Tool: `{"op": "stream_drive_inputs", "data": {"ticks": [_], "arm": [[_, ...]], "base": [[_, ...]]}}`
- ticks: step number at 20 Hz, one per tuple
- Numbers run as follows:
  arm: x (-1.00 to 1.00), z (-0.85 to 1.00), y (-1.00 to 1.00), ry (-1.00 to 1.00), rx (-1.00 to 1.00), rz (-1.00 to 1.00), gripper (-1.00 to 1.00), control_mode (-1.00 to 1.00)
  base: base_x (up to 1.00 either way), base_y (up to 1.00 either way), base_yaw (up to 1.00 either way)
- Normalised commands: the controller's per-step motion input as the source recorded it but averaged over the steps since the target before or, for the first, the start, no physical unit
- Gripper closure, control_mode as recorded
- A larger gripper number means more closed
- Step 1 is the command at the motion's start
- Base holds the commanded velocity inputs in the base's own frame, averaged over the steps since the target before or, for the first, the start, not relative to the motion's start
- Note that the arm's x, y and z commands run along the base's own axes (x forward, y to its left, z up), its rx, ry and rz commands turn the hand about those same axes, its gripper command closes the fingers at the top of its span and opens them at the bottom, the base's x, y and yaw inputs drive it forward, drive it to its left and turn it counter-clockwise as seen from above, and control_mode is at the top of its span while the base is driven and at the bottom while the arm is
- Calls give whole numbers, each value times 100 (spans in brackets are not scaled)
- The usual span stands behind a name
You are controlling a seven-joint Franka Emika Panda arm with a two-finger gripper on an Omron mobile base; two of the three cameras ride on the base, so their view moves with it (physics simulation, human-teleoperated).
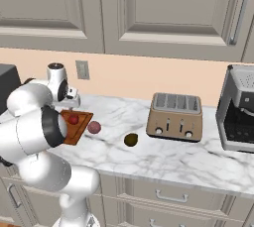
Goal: Place the avocado, onion, tomato, and bell pepper on the cutting board.
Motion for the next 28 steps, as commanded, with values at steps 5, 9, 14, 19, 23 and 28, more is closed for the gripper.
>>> {"op": "stream_drive_inputs", "data": {"ticks": [5, 9, 14, 19, 23, 28], "arm": [[-21, -3, 61, 0, 0, 3, -100, -100], [-4, -14, 68, 2, 1, 3, -100, -100], [-6, -13, 68, 6, 4, 4, -100, -100], [-36, -20, 47, 3, 10, 8, -100, -100], [-66, -24, 35, 0, 7, 14, -100, -100], [-23, -8, 8, 0, -3, 10, -100, -100]], "base": [[0, 0, 0], [0, 0, 0], [0, 0, 0], [0, 0, 0], [0, 0, 0], [0, 0, 0]]}}
